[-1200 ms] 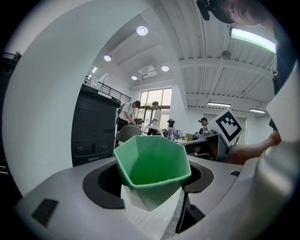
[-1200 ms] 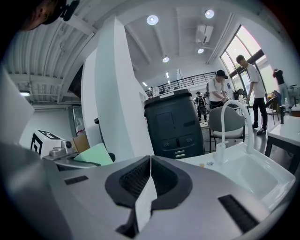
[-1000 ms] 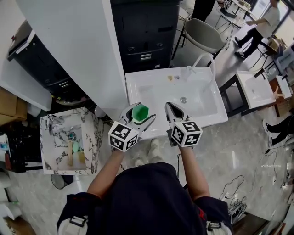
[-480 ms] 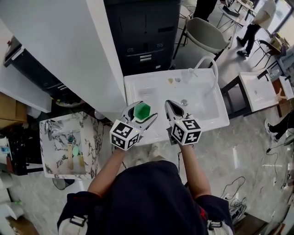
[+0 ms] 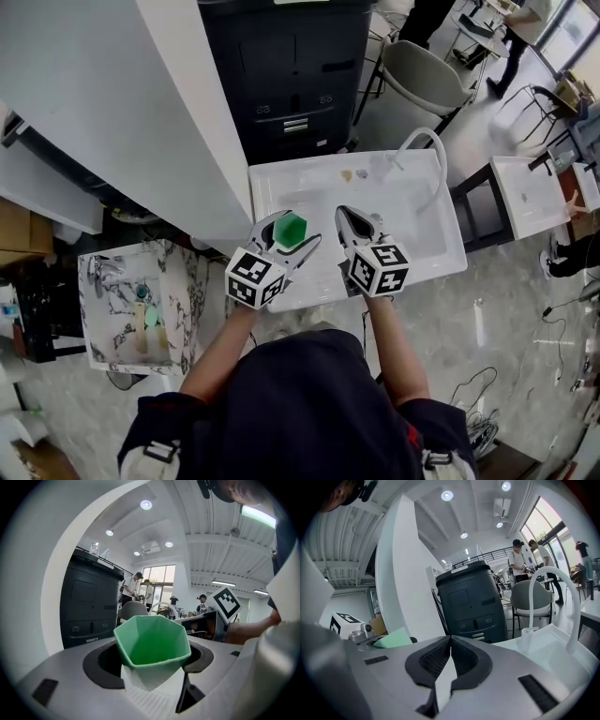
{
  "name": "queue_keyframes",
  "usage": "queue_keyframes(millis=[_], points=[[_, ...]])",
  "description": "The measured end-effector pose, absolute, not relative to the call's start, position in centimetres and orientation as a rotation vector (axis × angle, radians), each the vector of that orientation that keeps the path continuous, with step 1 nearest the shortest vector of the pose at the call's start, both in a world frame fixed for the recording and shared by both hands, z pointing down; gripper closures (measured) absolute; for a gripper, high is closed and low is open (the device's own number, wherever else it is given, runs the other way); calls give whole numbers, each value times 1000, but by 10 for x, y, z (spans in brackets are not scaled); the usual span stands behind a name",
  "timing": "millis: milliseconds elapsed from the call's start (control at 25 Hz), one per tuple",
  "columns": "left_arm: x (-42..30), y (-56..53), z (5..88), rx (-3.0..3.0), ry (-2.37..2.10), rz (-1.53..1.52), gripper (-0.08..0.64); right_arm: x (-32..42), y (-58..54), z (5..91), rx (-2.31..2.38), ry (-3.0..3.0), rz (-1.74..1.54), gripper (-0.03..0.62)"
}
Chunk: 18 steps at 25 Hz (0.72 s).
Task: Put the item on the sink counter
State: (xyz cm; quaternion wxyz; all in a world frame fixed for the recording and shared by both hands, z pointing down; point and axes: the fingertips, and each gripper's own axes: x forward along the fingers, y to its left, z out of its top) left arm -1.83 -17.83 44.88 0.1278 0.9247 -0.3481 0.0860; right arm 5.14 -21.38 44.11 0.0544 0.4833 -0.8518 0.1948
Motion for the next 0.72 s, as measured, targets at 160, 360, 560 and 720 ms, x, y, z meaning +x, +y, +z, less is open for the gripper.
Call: queue_keyframes(millis=[160,360,560,720], points=[[-18,-192,455,2668,-1028,256,225,54,-228,446,1452,-2586,606,557],[-12,-208,463,2642,-1035,273,225,60,-243,456,1437,-2579,644,557],[-6,-223,471,2625,-1052,272,225,64,-260,468,1407,-2568,676,557],[-5,-238,478,2609,-1078,273,225,66,-275,476,1375,-2565,692,557]])
